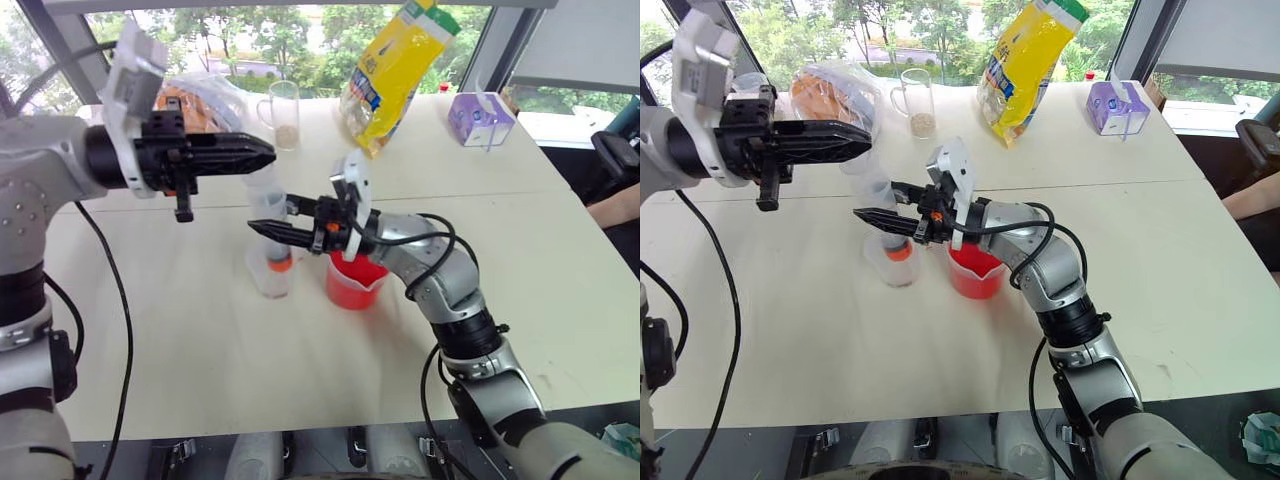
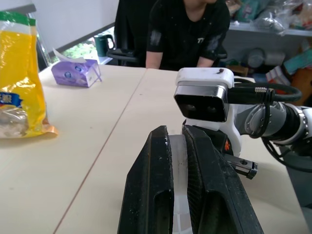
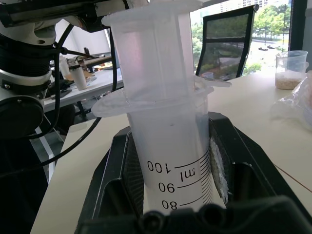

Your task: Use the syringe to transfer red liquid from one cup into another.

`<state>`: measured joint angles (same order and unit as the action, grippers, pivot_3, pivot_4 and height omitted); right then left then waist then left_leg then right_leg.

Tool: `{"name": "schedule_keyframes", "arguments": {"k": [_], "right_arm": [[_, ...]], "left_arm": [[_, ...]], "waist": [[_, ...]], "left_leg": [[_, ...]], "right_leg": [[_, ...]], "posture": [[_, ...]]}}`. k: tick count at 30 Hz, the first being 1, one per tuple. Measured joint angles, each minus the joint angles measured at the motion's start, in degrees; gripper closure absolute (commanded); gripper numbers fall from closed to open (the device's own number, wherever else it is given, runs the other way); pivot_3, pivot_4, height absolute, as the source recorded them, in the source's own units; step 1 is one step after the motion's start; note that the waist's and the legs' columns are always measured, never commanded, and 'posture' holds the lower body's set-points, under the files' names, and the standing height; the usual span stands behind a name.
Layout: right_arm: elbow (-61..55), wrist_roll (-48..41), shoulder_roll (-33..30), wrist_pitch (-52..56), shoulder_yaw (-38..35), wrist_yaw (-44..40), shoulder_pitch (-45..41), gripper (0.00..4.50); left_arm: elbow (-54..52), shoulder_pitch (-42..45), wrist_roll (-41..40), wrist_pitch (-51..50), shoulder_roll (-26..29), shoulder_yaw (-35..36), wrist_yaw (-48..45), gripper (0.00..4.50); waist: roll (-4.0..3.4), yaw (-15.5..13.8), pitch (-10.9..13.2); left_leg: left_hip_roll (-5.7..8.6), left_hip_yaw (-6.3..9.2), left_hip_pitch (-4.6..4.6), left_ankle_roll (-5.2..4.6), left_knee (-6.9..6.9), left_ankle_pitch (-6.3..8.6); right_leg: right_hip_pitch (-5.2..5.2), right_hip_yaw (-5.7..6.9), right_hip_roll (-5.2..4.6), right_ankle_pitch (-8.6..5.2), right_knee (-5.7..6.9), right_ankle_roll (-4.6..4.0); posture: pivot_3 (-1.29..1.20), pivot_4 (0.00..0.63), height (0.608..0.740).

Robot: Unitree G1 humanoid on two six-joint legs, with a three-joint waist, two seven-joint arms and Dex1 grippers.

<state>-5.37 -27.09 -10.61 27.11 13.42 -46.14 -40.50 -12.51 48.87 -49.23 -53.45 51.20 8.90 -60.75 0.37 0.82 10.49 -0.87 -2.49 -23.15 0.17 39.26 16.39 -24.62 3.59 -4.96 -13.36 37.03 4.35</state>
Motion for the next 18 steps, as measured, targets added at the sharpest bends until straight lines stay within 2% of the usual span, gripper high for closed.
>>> {"name": "schedule_keyframes", "arguments": {"k": [18], "right_arm": [[0.3,-0.07,0.78,2.57,0.0,0.02,-3.08,3.06]], "left_arm": [[-1.72,-6.06,0.3,4.16,0.68,1.72,0.07,4.49]], "waist": [[0.02,-0.01,0.01]], "left_leg": [[-0.02,-0.03,0.0,0.0,0.0,0.0]], "right_leg": [[0.0,-0.01,0.0,0.0,-0.01,0.0]], "posture": [[0.0,0.15,0.74]]}}
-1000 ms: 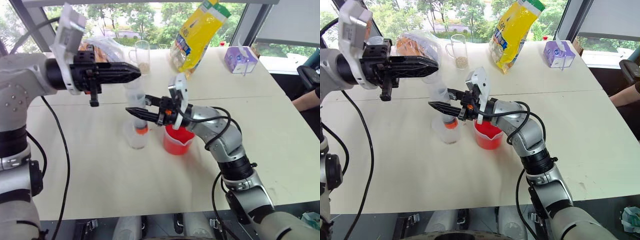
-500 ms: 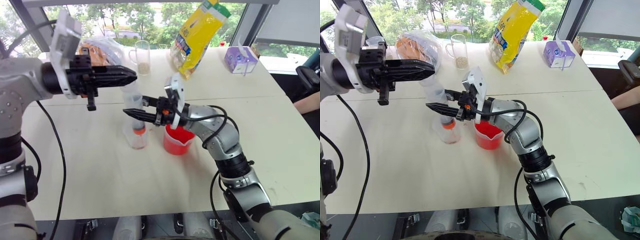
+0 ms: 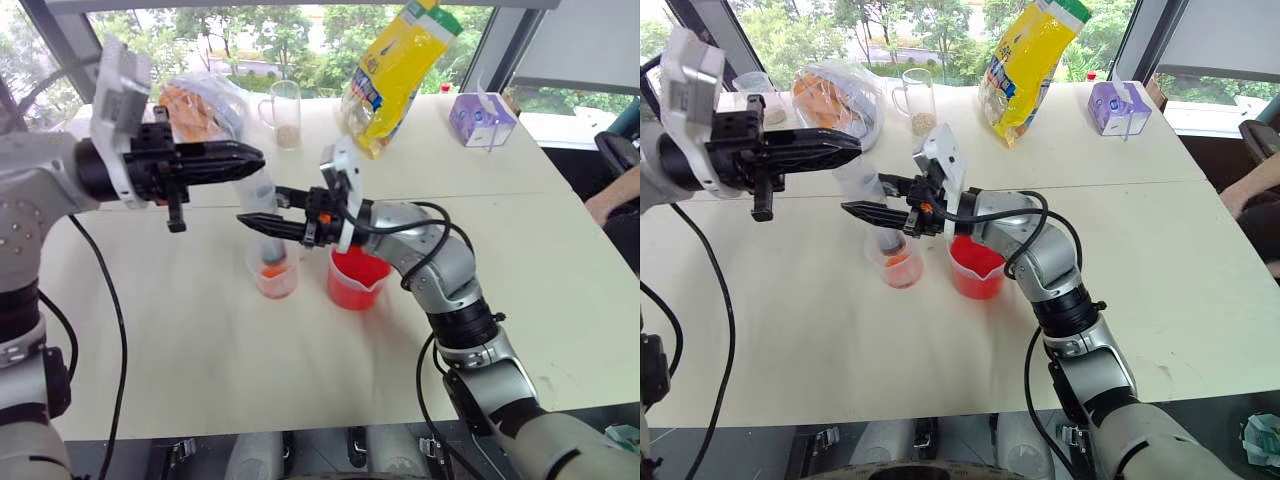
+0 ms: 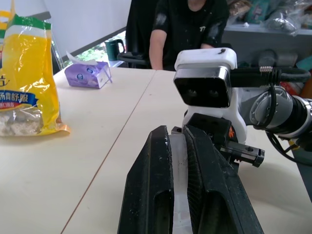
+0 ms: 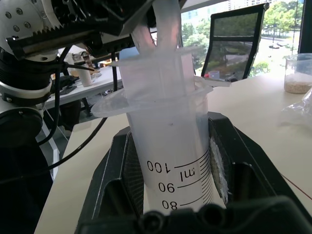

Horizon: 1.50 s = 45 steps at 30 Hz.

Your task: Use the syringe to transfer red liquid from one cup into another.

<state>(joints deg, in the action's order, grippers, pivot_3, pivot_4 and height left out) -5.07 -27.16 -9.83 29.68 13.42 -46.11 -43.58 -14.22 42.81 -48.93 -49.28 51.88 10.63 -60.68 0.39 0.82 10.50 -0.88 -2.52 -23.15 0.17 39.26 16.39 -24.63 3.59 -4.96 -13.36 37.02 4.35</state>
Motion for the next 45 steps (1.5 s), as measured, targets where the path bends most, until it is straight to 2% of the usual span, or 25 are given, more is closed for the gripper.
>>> {"name": "schedule_keyframes", "arguments": {"k": [14,16,17,18,24,32,38,42,45], "right_arm": [[0.0,-0.04,0.27,1.33,0.0,0.08,-0.04,3.06],[0.0,-0.04,0.46,1.32,0.0,0.21,-0.04,3.06],[0.0,-0.26,0.7,1.26,-0.27,0.55,-0.04,3.06],[0.05,-0.15,0.76,1.23,-1.07,1.23,-0.09,3.06],[-0.19,-0.71,1.76,1.08,-2.58,1.87,0.44,3.06],[-1.55,-1.32,2.95,1.22,-2.52,2.51,1.33,3.06],[-2.02,-3.61,3.03,3.68,-4.2,4.05,0.6,3.06],[-5.43,-8.75,2.16,8.72,-10.88,8.94,-5.21,3.06],[-7.16,-12.79,-1.74,13.36,-17.67,14.12,-10.29,3.06]], "left_arm": [[-0.22,-1.43,0.68,2.09,0.12,-0.33,0.0,4.49],[-0.07,-1.13,0.66,2.0,0.38,-0.37,-0.01,3.63],[0.38,-1.06,0.85,1.64,0.91,-0.39,-0.13,3.39],[0.97,-1.2,0.85,0.98,1.22,-0.64,-0.21,2.95],[5.76,0.13,0.63,-1.0,-0.16,-0.34,1.94,0.03],[9.57,1.55,-0.74,-1.78,1.36,1.95,1.2,0.03],[9.65,-1.41,-0.74,-1.55,2.36,2.86,-0.57,0.03],[10.95,-3.89,-0.64,-1.12,2.28,4.21,-1.0,0.03],[11.42,-5.51,-0.53,-0.79,1.4,4.38,-1.16,0.03]], "waist": [[0.0,0.01,0.0],[0.01,0.01,0.01],[0.01,0.01,0.01],[0.0,0.01,0.01],[0.07,0.02,0.04],[0.07,0.22,0.04],[0.08,0.06,0.05],[0.08,0.01,0.06],[0.16,-0.22,0.05]], "left_leg": [[0.0,0.0,0.0,0.0,0.0,0.0],[0.0,0.0,0.0,0.0,0.0,0.0],[0.0,0.0,0.0,0.0,0.0,0.0],[0.0,-0.01,0.01,0.0,-0.01,0.0],[-0.01,-0.02,-0.02,0.0,-0.01,0.0],[-0.04,-0.03,-0.03,0.0,-0.04,0.0],[-0.05,-0.04,-0.04,0.0,-0.04,0.0],[-0.05,-0.05,-0.06,0.0,-0.04,0.0],[-0.04,-0.05,-0.1,0.0,-0.04,0.0]], "right_leg": [[-0.01,0.0,0.0,0.0,0.0,0.0],[-0.01,0.0,0.0,0.0,0.0,0.0],[-0.01,0.0,0.0,0.0,0.0,0.0],[-0.01,-0.01,0.0,0.0,0.0,0.0],[-0.03,-0.01,0.01,0.0,0.0,0.0],[-0.08,-0.01,0.02,0.0,0.0,0.0],[-0.08,-0.02,-0.01,0.0,0.0,0.0],[-0.12,-0.03,-0.03,0.0,-0.01,0.0],[-0.12,-0.01,-0.07,0.0,-0.03,0.0]], "posture": [[0.0,0.15,0.74],[0.0,0.15,0.74],[0.0,0.15,0.74],[0.0,0.15,0.74],[0.0,0.15,0.74],[0.0,0.15,0.74],[0.0,0.15,0.74],[0.0,0.15,0.74],[0.0,0.15,0.74]]}}
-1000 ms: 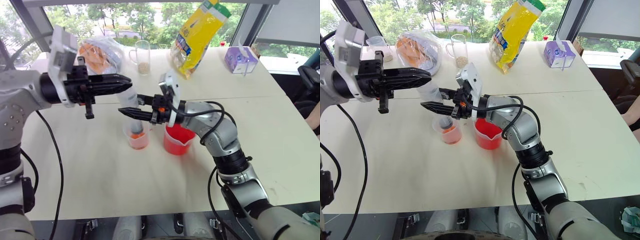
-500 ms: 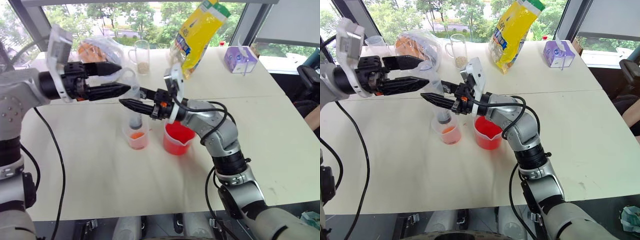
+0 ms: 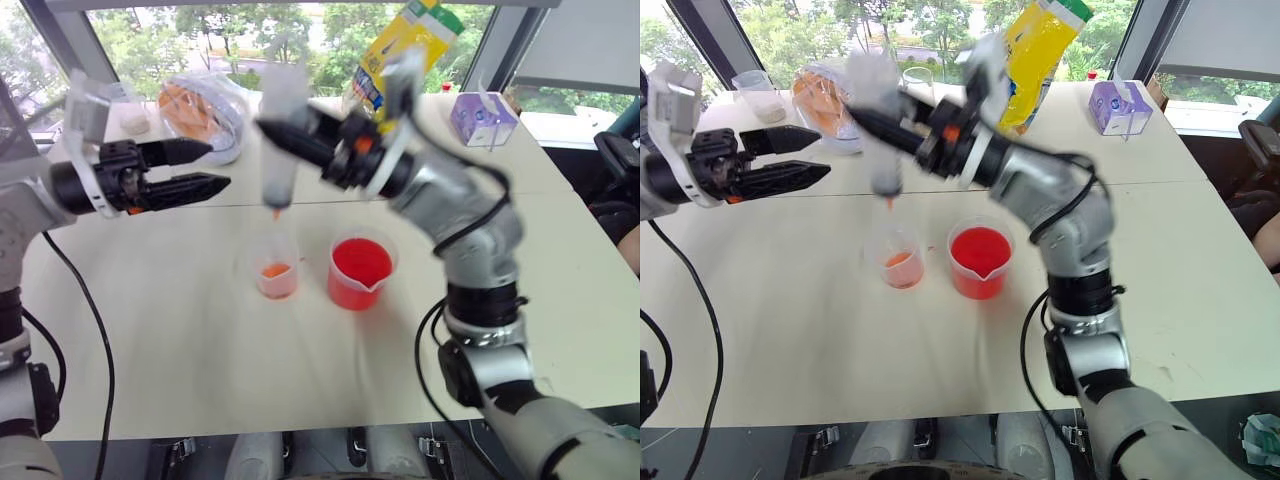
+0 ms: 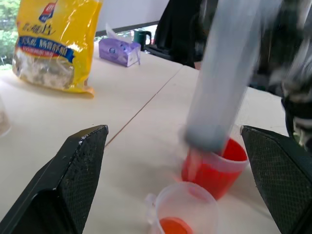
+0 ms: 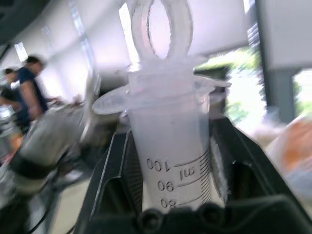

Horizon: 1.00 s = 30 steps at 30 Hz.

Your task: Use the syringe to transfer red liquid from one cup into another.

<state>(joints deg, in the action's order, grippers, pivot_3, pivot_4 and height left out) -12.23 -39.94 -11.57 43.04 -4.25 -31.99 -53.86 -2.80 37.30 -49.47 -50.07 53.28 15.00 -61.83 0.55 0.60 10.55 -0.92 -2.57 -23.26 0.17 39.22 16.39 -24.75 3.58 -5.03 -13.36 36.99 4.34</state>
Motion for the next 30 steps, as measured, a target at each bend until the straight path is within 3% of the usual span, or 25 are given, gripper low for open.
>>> {"name": "schedule_keyframes", "arguments": {"k": [3,8,12,15,23,29,30], "right_arm": [[0.26,-2.59,-7.0,6.25,-6.22,5.02,-3.56,3.06],[6.65,-1.75,-23.6,23.89,-10.16,11.37,-6.92,3.06],[10.58,-0.5,-33.15,39.31,-6.39,11.94,-6.75,3.06],[11.27,-0.26,-36.71,45.82,-3.1,11.2,-5.15,3.06],[17.87,-1.05,-36.49,49.08,1.83,16.48,8.17,3.06],[20.63,0.48,-31.51,49.09,1.38,21.46,8.68,3.06],[20.91,0.67,-30.88,49.09,1.35,21.98,8.66,2.56]], "left_arm": [[-0.07,-0.86,0.02,0.77,-0.8,0.0,-0.03,0.03],[-2.23,-3.08,0.63,2.38,-2.25,-1.02,-0.79,0.03],[-3.37,-3.8,1.55,3.61,-3.56,-3.05,-1.74,0.03],[-4.23,-3.68,1.78,4.38,-4.45,-4.19,-1.98,0.03],[-6.38,-4.07,3.21,5.49,-4.67,-6.31,-3.22,0.03],[-11.19,-6.51,3.83,5.47,-3.88,-7.88,-4.08,0.03],[-12.01,-6.73,3.82,5.43,-3.76,-7.95,-4.17,0.01]], "waist": [[0.03,-0.01,0.02],[0.05,0.12,0.04],[0.02,0.33,0.06],[0.04,0.38,0.07],[0.09,0.1,0.1],[0.25,0.25,0.07],[0.26,0.19,0.07]], "left_leg": [[0.05,-0.04,-0.03,-0.02,0.0,0.01],[0.05,-0.13,-0.04,-0.12,-0.1,0.07],[0.03,-0.25,-0.1,-0.19,-0.16,0.11],[0.0,-0.27,-0.09,-0.24,-0.15,0.14],[0.01,-0.32,-0.18,-0.27,-0.13,0.16],[-0.05,-0.35,-0.19,-0.34,-0.14,0.2],[-0.07,-0.34,-0.18,-0.34,-0.14,0.2]], "right_leg": [[0.0,-0.01,-0.07,0.0,-0.05,0.0],[-0.04,-0.04,-0.08,-0.01,-0.13,-0.02],[-0.21,-0.18,-0.03,-0.01,-0.13,-0.03],[-0.23,-0.21,0.03,-0.01,-0.14,-0.02],[-0.17,-0.22,0.03,0.01,-0.44,0.02],[-0.13,-0.27,0.21,0.02,-0.61,0.03],[-0.12,-0.27,0.21,0.02,-0.61,0.03]], "posture": [[0.0,0.15,0.74],[0.0,0.15,0.74],[0.0,0.15,0.74],[0.0,0.15,0.74],[0.0,0.15,0.74],[0.0,0.15,0.74],[0.0,0.15,0.74]]}}
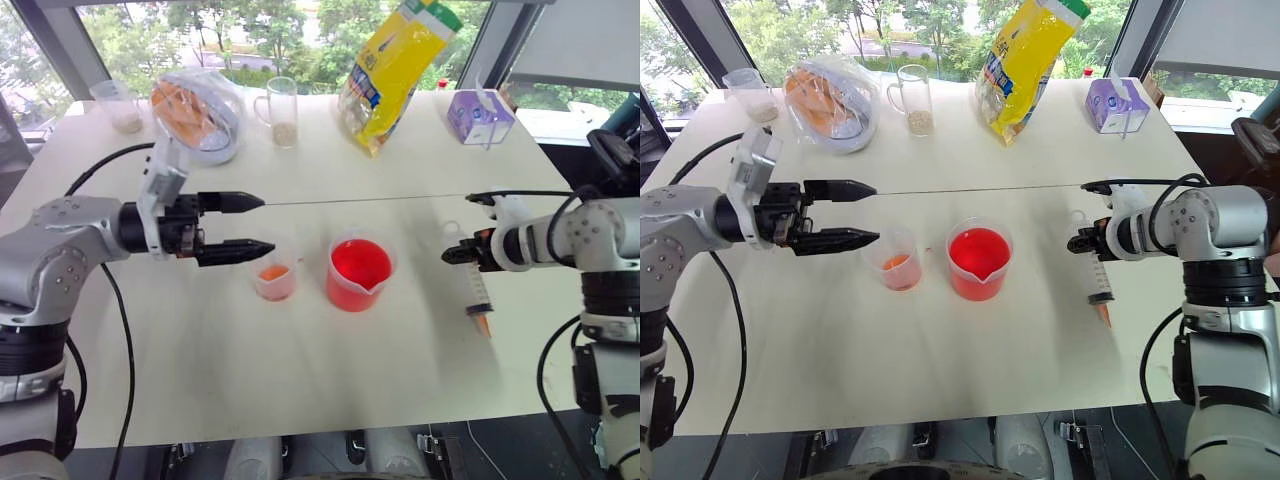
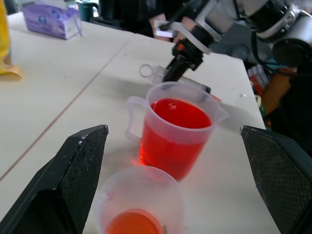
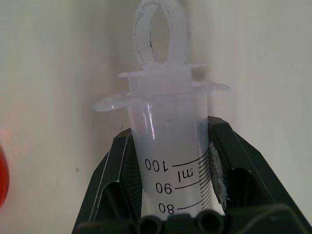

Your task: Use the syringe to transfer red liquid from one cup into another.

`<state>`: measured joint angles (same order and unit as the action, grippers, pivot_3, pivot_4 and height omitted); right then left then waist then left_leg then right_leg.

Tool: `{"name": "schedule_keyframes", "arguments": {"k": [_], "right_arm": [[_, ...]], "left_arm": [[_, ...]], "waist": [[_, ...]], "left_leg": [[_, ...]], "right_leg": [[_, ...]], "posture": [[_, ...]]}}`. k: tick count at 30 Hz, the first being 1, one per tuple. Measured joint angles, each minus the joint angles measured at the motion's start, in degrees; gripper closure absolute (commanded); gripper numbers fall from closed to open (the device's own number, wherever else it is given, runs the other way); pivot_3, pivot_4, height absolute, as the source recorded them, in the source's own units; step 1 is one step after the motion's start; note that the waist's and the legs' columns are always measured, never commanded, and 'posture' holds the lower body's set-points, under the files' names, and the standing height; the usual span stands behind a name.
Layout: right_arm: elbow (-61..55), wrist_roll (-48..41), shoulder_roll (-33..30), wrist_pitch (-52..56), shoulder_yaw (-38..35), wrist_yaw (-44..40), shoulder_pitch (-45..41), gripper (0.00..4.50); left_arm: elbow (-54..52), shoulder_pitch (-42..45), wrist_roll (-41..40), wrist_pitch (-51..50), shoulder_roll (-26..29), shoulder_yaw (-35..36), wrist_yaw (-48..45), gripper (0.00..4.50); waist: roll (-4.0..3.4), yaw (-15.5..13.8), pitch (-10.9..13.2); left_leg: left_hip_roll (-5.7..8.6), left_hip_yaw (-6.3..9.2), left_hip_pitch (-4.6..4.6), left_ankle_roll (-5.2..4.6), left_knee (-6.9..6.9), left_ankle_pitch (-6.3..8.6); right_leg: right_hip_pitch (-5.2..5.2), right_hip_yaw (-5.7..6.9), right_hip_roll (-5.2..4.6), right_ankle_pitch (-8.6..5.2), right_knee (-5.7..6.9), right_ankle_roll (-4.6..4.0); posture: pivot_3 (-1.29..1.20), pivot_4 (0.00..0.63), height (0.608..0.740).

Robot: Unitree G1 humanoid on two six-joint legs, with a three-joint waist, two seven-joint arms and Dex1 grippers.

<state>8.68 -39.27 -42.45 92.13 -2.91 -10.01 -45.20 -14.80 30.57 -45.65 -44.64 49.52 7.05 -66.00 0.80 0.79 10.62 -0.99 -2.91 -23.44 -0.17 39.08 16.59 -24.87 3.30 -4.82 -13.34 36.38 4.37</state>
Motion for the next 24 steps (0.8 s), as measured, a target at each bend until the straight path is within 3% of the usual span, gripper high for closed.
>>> {"name": "schedule_keyframes", "arguments": {"k": [5,11,15,18,24], "right_arm": [[-0.11,-0.55,2.09,0.01,-0.28,0.6,0.33,0.05],[-8.66,-2.35,-2.06,-0.18,1.14,-3.25,3.47,0.05],[-25.43,-4.06,-14.77,-5.39,1.65,-12.62,7.14,0.05],[-36.96,-6.45,-22.23,-12.41,-2.71,-22.29,12.15,0.05],[-49.47,-11.22,-27.62,-23.76,-16.03,-39.51,23.28,0.05]], "left_arm": [[-2.77,-1.25,-0.31,-1.07,0.03,-0.07,0.19,0.0],[-4.96,-3.16,-1.34,-2.4,0.66,0.06,0.6,0.0],[-5.71,-3.3,-2.39,-3.51,2.28,0.71,0.81,0.0],[-5.81,-4.08,-2.48,-3.77,4.09,1.26,0.7,0.0],[-5.28,-5.64,-2.26,-3.52,7.77,2.71,-0.85,0.0]], "waist": [[0.01,0.0,-0.01],[-0.07,-0.2,0.04],[-0.12,-0.32,0.09],[-0.08,-0.21,0.1],[-0.06,-0.3,0.12]], "left_leg": [[0.0,0.02,0.03,0.0,0.01,0.0],[0.03,0.07,-0.01,-0.02,0.03,0.01],[0.02,0.11,-0.08,-0.1,-0.01,0.06],[0.01,0.1,-0.05,-0.14,-0.02,0.1],[-0.03,0.08,0.02,-0.13,0.01,0.09]], "right_leg": [[0.06,0.0,0.02,0.0,-0.01,0.0],[0.09,-0.06,0.01,0.01,-0.13,0.01],[0.07,-0.05,0.03,0.0,-0.26,0.07],[0.09,-0.05,0.06,-0.06,-0.27,0.16],[0.17,-0.05,0.06,-0.06,-0.26,0.14]], "posture": [[0.0,0.15,0.74],[0.0,0.15,0.74],[0.0,0.15,0.74],[0.0,0.15,0.74],[0.0,0.15,0.74]]}}
